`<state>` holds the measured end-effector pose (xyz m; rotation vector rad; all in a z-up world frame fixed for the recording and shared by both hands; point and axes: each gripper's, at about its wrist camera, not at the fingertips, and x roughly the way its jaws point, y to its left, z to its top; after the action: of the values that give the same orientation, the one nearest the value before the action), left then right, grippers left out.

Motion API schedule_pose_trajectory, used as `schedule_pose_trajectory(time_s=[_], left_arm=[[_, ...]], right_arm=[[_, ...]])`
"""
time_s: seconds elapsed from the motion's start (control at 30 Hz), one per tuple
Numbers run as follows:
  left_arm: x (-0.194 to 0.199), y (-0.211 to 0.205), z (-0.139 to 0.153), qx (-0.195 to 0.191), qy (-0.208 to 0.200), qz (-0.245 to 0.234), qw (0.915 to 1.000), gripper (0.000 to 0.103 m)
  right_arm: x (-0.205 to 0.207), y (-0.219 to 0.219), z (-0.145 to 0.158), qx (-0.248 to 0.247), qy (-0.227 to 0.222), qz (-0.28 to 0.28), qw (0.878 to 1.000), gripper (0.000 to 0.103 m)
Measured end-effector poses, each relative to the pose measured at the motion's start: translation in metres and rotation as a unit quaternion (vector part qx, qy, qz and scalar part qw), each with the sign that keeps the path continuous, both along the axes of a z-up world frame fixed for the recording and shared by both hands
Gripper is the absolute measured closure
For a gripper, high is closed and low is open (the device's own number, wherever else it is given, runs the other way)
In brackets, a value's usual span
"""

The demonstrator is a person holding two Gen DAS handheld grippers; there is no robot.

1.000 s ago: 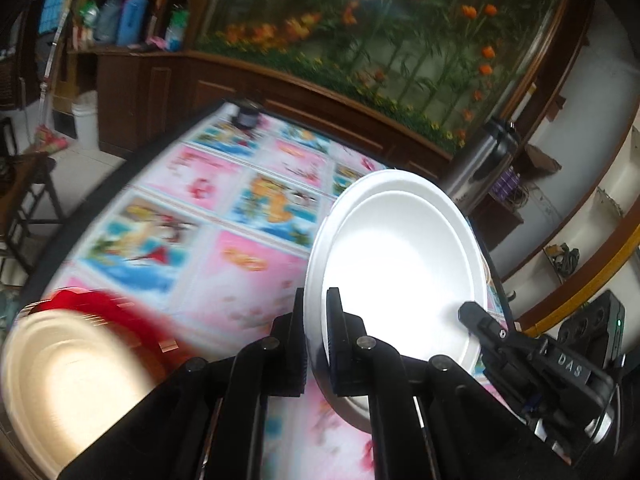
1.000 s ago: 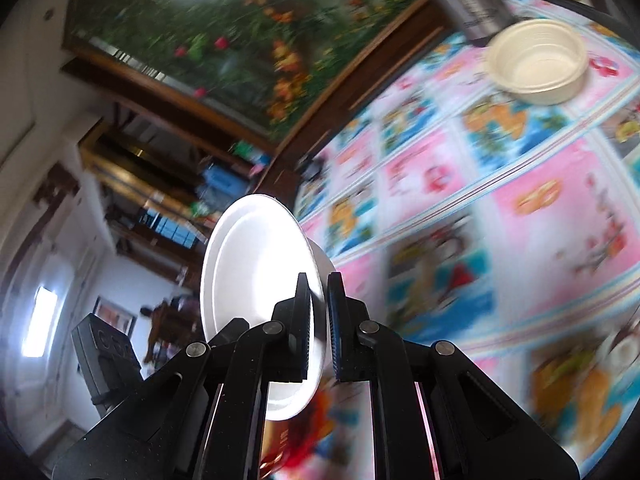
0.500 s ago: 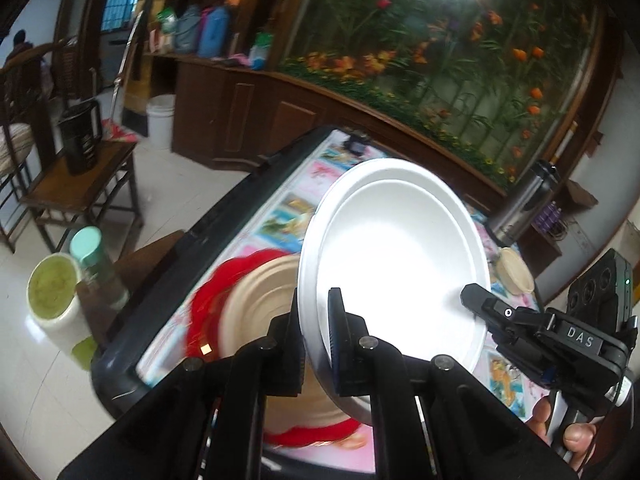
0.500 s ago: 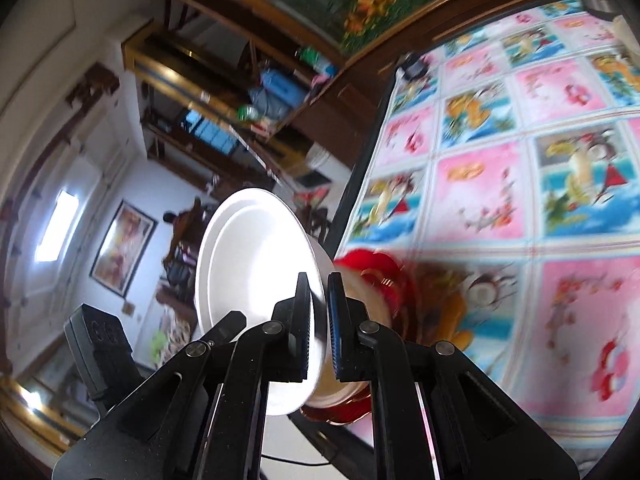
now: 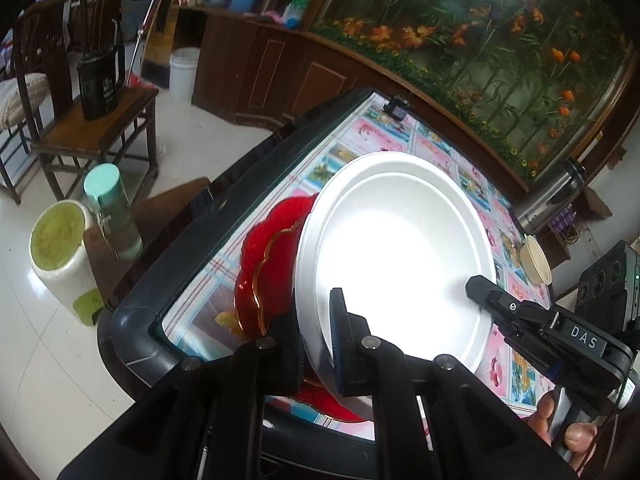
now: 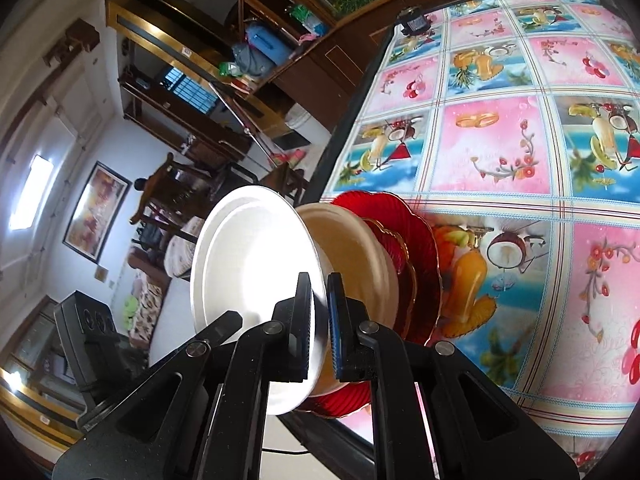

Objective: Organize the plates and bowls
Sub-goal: 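Lower the white bowl into the beige bowl and open the right tool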

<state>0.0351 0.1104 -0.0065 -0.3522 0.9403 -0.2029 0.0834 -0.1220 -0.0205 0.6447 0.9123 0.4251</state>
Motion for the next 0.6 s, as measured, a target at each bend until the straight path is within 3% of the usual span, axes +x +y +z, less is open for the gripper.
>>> schedule_pose_trajectory(time_s=[0.03, 0.2, 0.3, 0.43, 0.6], left_arm=[[0.0, 0.0, 0.0, 0.001, 0.001, 0.0, 1.0, 0.091], [-0.002, 0.012, 0.001, 0.014, -0.003, 0.023, 0.9996, 0.056], [-0.005, 0.017, 0.005, 0.018, -0.011, 0.034, 0.9992, 0.054], [-0.007, 0.014, 0.014, 0.052, -0.037, 0.043, 0.9971, 0.054], [-0.01, 0.007, 0.019, 0.076, -0.055, 0.039, 0.9949, 0.053]], right_arm=[[0.0, 0.0, 0.0, -0.004, -0.001, -0.002, 1.0, 0.095], [0.001, -0.004, 0.004, -0.022, -0.01, -0.017, 1.0, 0.092], [0.002, -0.008, 0.004, -0.012, -0.009, -0.018, 1.0, 0.092], [0.003, -0.001, 0.005, -0.028, -0.009, -0.004, 1.0, 0.092], [-0.006, 0.0, 0.018, -0.058, -0.05, -0.021, 0.997, 0.092]])
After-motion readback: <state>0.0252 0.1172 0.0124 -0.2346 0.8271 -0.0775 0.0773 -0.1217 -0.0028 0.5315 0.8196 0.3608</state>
